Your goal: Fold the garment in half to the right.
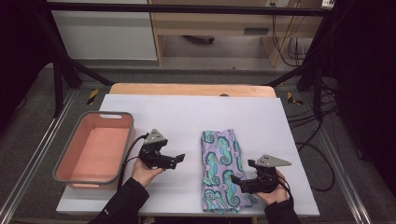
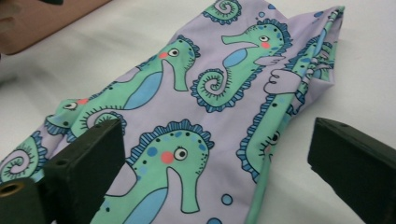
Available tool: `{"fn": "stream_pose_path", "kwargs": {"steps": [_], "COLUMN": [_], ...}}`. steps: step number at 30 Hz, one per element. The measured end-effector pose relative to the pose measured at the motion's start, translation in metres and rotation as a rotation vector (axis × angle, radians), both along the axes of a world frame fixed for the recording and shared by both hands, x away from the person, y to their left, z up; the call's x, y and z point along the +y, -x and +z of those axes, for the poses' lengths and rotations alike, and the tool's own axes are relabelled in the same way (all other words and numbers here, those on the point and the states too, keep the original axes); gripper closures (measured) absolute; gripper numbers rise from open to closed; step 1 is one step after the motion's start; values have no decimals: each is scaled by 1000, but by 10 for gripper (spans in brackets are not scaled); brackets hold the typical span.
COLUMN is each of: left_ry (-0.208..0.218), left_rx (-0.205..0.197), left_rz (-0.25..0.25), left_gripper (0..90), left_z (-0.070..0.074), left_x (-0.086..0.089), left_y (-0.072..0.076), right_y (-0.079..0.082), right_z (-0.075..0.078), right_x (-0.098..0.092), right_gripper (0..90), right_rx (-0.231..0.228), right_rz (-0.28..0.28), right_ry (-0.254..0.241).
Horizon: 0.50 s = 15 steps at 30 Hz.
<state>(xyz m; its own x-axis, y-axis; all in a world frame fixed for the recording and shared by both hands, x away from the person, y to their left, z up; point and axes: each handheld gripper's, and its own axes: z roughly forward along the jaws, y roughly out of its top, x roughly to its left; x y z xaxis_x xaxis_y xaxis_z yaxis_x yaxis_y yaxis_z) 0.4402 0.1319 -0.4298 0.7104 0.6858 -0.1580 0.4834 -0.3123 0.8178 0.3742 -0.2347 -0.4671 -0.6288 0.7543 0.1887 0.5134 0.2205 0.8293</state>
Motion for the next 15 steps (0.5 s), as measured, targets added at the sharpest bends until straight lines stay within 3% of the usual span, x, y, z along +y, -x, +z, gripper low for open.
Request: {"fn": "stream_pose_path", "kwargs": {"steps": [6, 15], "left_ry": [22, 17], "left_rx": [15, 19], "left_rz": [-10, -13], "left_gripper": [56, 56], "left_z": [0, -1], "left_x": [-15, -32], "left_y": [-12, -27], "right_y": [0, 3], "right_z": [-1, 1], "right_x": [-1, -6], "right_gripper": [8, 8], "right_rx": [8, -4], "right_rz": [-8, -30], "right_ry": [25, 17]}}
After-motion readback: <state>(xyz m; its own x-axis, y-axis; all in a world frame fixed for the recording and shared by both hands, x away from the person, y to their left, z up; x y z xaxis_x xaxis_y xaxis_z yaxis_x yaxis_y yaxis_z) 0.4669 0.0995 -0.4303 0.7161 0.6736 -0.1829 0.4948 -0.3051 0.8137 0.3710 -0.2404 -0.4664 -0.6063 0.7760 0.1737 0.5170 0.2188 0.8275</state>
